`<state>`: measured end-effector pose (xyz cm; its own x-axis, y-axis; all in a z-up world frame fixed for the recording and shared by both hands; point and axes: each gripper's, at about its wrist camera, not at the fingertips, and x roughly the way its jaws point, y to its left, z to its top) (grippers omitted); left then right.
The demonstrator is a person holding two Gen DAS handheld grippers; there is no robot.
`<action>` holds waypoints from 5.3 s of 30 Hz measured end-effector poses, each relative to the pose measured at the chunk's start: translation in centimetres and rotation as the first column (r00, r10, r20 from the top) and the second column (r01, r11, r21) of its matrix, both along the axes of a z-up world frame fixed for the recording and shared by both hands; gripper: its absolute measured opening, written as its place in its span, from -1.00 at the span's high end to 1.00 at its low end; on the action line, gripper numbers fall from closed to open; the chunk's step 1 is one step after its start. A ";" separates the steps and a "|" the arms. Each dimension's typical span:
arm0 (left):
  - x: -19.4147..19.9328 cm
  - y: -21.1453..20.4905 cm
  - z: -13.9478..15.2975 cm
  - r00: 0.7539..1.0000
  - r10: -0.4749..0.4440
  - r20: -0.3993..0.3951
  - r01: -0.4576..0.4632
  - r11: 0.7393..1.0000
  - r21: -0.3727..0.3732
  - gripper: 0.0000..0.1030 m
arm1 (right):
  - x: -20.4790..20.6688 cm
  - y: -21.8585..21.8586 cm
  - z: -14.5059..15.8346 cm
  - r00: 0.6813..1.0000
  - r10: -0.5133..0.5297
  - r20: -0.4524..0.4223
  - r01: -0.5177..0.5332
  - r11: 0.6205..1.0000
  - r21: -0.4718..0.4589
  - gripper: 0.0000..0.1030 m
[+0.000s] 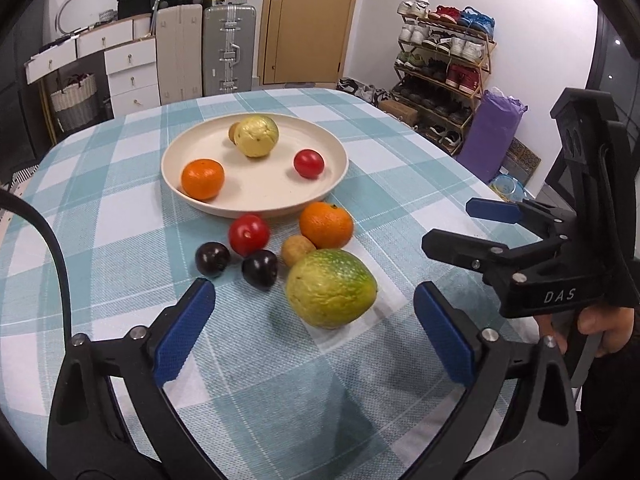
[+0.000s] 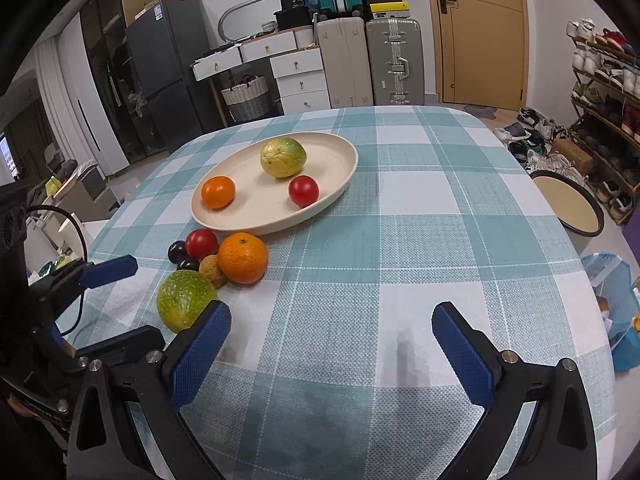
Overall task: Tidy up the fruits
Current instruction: 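Withdraw both grippers and move the left gripper toward the green-yellow citrus, then close the left gripper on the green-yellow lumpy citrus, then lift the green-yellow citrus off the table with the left gripper, then hold the citrus up with the left gripper while the right gripper grasps the mandarin, then carry the citrus over the cream plate while the right gripper carries the mandarin there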
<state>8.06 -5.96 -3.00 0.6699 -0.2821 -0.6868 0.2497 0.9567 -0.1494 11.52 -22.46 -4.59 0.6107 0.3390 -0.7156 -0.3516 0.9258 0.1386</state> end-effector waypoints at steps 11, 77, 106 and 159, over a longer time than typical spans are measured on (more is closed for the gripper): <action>1.5 -0.7 -1.4 0.998 -0.013 -0.060 0.012 1.000 -0.016 -0.43 | -0.2 -0.7 -0.5 1.000 -0.014 -0.018 0.014 1.000 0.012 -0.99; -0.3 6.9 0.6 0.989 0.147 0.021 -0.143 0.980 -0.135 0.00 | 4.7 6.6 -1.3 0.978 0.174 -0.113 -0.157 0.977 0.146 0.01; 0.0 7.1 0.6 0.989 0.148 0.025 -0.144 0.981 -0.131 0.00 | 4.6 5.1 -1.4 0.980 0.156 -0.124 -0.122 0.962 0.245 0.25; 8.3 4.5 1.3 0.993 0.089 0.077 -0.083 0.993 -0.078 0.00 | 7.2 4.7 1.4 0.996 0.091 -0.007 -0.088 0.978 0.187 0.25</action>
<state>16.39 -1.46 -1.74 0.7458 -0.2696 -0.6092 0.1808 0.9620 -0.2044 18.69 -17.73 -3.21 0.5609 0.5202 -0.6441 -0.4285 0.8481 0.3117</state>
